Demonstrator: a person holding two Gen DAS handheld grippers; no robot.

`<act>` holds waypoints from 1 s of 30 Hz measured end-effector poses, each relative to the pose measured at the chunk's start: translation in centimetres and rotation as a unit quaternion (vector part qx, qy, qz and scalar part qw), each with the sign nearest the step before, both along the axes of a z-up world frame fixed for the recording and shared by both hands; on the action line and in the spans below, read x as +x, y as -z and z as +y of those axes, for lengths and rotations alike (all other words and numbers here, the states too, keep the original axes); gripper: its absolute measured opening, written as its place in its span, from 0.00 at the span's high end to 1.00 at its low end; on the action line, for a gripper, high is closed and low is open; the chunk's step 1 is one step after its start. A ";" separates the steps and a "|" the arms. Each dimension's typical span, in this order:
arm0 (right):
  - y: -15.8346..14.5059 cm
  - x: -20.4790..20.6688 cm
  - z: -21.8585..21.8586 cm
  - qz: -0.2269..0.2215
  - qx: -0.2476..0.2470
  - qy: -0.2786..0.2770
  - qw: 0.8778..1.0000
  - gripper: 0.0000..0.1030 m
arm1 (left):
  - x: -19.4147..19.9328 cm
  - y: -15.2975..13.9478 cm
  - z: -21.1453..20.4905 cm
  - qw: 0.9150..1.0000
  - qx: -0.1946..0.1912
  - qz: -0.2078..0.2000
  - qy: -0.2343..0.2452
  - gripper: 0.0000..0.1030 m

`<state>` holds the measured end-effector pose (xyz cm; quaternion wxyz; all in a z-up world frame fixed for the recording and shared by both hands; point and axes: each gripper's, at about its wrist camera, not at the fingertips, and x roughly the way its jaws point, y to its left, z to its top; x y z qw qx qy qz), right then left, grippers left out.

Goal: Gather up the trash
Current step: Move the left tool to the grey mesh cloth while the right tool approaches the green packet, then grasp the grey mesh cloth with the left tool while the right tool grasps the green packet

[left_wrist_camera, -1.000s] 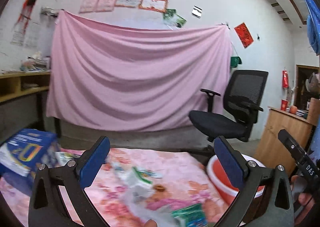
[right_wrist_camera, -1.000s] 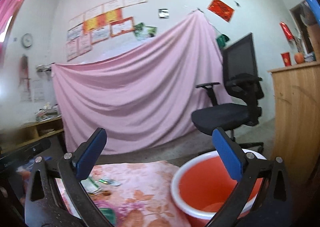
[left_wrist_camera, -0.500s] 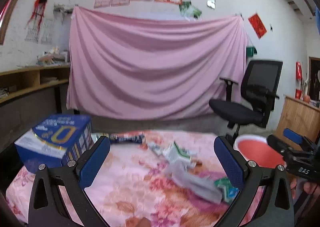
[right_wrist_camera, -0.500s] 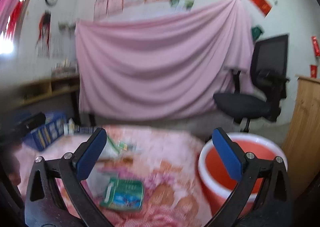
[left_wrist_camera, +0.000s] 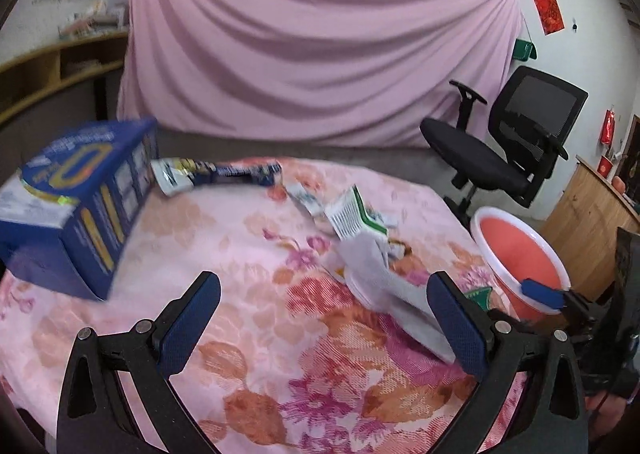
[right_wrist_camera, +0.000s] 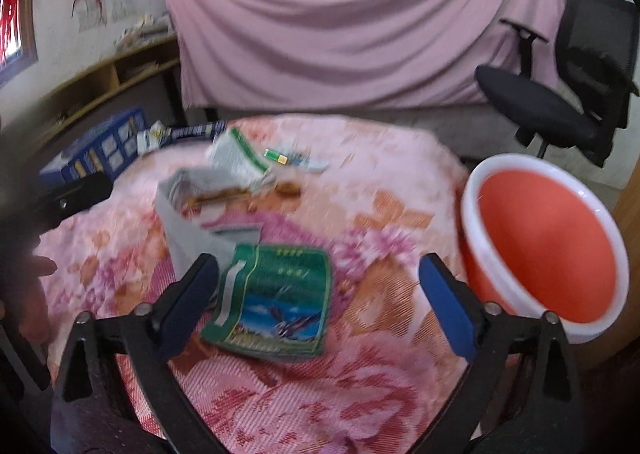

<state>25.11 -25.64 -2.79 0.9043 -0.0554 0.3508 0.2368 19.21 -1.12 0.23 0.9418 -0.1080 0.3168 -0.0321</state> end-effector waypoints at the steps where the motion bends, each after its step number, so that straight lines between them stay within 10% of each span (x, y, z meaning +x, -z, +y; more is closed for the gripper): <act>1: 0.1 0.0 0.2 0.005 -0.005 -0.005 1.000 0.00 | 0.2 0.2 -0.1 1.000 -0.009 0.007 0.011 0.05; 19: 1.7 1.6 1.8 0.080 -0.018 -0.052 0.995 0.14 | 4.0 1.4 -1.5 0.984 -0.123 0.112 0.061 0.49; 30: 1.6 2.4 0.0 0.076 -0.002 -0.027 0.997 0.15 | 3.9 1.0 -1.8 0.984 -0.113 0.117 0.073 0.83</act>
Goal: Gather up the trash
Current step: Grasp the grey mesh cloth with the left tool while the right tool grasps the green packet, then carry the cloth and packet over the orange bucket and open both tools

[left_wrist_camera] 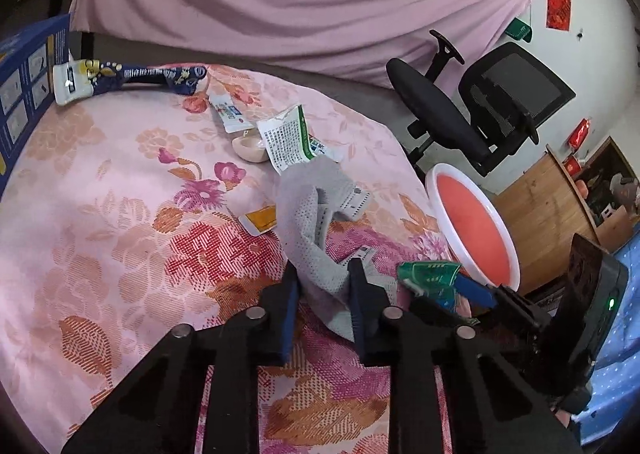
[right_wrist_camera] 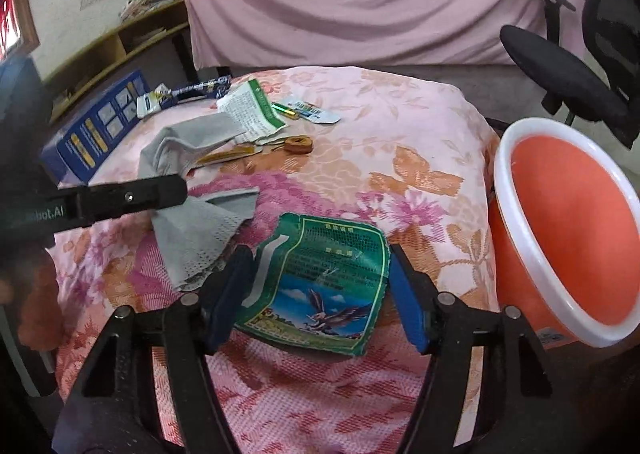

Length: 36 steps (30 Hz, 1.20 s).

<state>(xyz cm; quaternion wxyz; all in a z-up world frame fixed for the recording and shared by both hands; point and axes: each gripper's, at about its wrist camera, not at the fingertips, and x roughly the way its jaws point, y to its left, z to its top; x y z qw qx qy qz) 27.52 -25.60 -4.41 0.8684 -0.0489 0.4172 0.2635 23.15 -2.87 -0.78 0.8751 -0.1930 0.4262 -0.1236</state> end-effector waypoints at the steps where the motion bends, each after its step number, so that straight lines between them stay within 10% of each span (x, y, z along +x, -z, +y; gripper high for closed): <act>1: -0.1 0.0 -0.2 -0.004 0.003 0.003 1.000 0.15 | -0.4 -0.3 -0.2 1.000 0.008 -0.008 0.002 0.84; 13: -4.9 -1.9 -3.9 -0.152 0.091 0.057 0.982 0.15 | -3.4 -4.4 -4.7 0.981 0.099 -0.168 0.018 0.85; 24: -10.3 -5.2 -11.6 -0.336 0.137 0.182 0.914 0.15 | -3.3 -8.3 -12.4 0.926 0.148 -0.338 0.083 0.85; 30: -11.9 -6.3 -15.0 -0.402 0.125 0.234 0.876 0.14 | -1.3 -8.0 -16.8 0.910 0.142 -0.370 0.122 0.85; 36: -11.4 -4.5 -17.6 -0.379 0.115 0.278 0.875 0.14 | 1.6 -6.9 -21.1 0.913 0.131 -0.354 0.153 0.85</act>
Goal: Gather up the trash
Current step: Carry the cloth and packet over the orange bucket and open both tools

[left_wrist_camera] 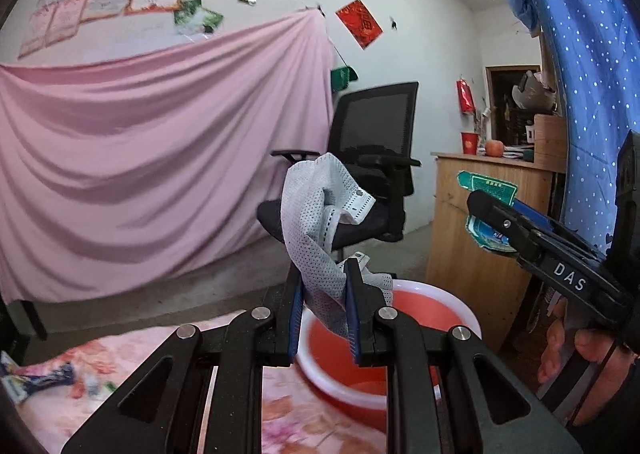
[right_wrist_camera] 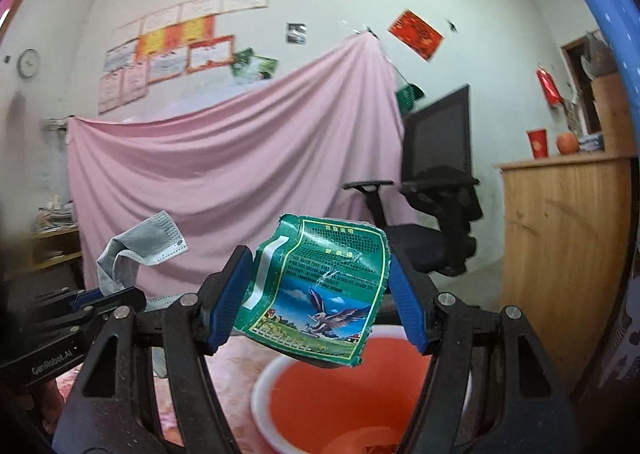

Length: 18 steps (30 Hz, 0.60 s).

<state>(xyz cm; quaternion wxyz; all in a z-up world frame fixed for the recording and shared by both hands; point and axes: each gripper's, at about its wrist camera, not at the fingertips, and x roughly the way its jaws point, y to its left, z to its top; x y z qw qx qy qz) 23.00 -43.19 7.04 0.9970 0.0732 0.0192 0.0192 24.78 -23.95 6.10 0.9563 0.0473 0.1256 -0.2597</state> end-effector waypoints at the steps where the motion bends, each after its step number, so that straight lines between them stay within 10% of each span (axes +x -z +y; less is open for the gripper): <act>1: 0.1 0.0 -0.4 0.004 0.001 0.004 1.000 0.14 | 0.3 0.2 -0.3 1.000 0.000 0.006 0.003 0.85; 18: 4.8 4.8 -4.7 0.135 0.038 0.038 0.989 0.14 | 8.1 3.2 -4.6 0.984 0.019 0.178 0.011 0.84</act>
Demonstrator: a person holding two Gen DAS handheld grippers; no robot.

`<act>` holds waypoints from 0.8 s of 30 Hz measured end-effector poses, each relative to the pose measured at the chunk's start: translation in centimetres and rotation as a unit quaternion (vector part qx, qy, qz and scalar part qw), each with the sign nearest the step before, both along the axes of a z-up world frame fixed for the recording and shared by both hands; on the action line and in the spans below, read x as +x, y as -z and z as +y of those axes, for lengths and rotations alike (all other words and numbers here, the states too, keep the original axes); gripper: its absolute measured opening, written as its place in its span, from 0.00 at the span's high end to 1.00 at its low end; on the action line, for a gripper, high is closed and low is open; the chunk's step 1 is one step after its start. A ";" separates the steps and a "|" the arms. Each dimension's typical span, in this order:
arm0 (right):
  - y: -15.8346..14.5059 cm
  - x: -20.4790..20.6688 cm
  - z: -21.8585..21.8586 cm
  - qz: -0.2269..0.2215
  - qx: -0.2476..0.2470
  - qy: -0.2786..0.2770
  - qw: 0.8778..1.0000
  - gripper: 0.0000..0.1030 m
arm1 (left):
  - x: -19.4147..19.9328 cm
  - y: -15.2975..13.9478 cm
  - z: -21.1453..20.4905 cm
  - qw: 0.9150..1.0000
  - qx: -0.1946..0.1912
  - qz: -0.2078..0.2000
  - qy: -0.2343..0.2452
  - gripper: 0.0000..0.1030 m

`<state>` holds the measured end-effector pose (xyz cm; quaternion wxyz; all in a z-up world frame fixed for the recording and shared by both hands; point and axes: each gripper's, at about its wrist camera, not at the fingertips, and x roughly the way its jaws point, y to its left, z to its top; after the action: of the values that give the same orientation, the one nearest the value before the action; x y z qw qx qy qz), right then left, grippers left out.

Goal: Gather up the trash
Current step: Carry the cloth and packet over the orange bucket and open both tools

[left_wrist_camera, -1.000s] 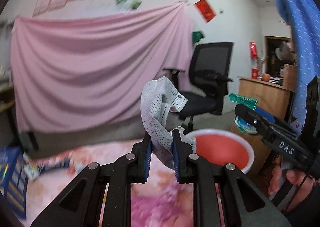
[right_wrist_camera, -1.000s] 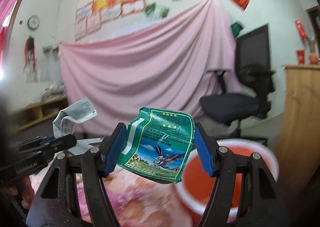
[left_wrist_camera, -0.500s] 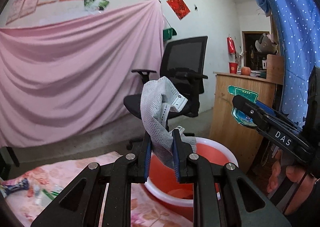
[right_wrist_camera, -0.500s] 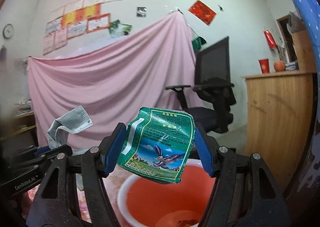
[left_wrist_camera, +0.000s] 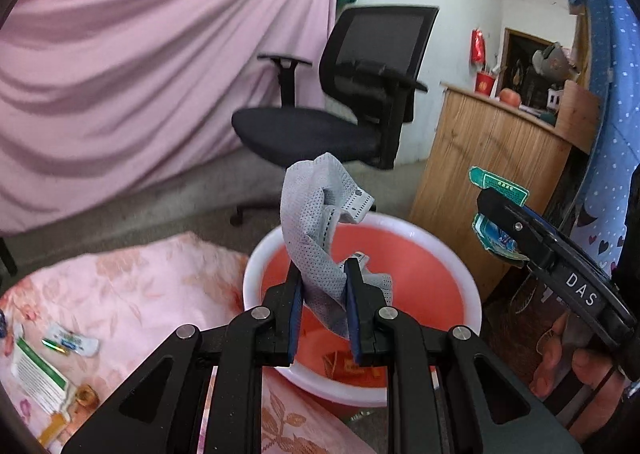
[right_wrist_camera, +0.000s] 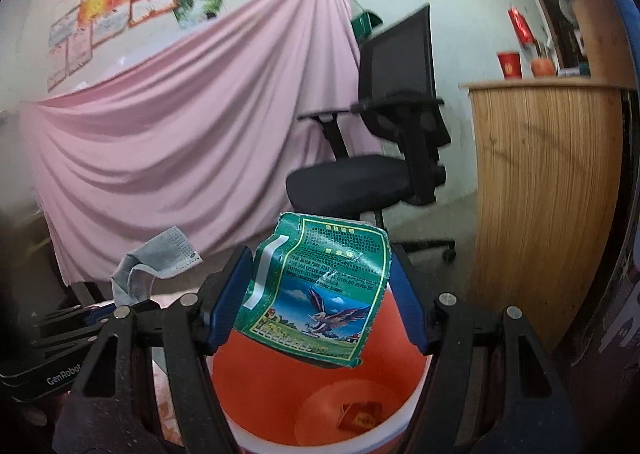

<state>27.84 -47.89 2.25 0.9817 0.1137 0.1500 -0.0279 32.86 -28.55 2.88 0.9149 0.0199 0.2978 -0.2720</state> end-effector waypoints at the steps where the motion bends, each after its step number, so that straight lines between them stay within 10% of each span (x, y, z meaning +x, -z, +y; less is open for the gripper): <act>1: 0.3 0.4 -0.3 0.008 0.003 0.001 1.000 0.14 | 0.4 0.3 -0.1 1.000 0.001 0.014 0.001 0.84; 24: 3.5 3.9 -2.3 0.106 0.052 -0.007 0.993 0.11 | 2.8 2.9 0.9 0.993 0.001 0.112 -0.027 0.60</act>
<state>31.78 -50.15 -1.27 0.9533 0.1596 0.2552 -0.0251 35.62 -27.60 0.02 0.8827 -0.0178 0.3992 -0.2473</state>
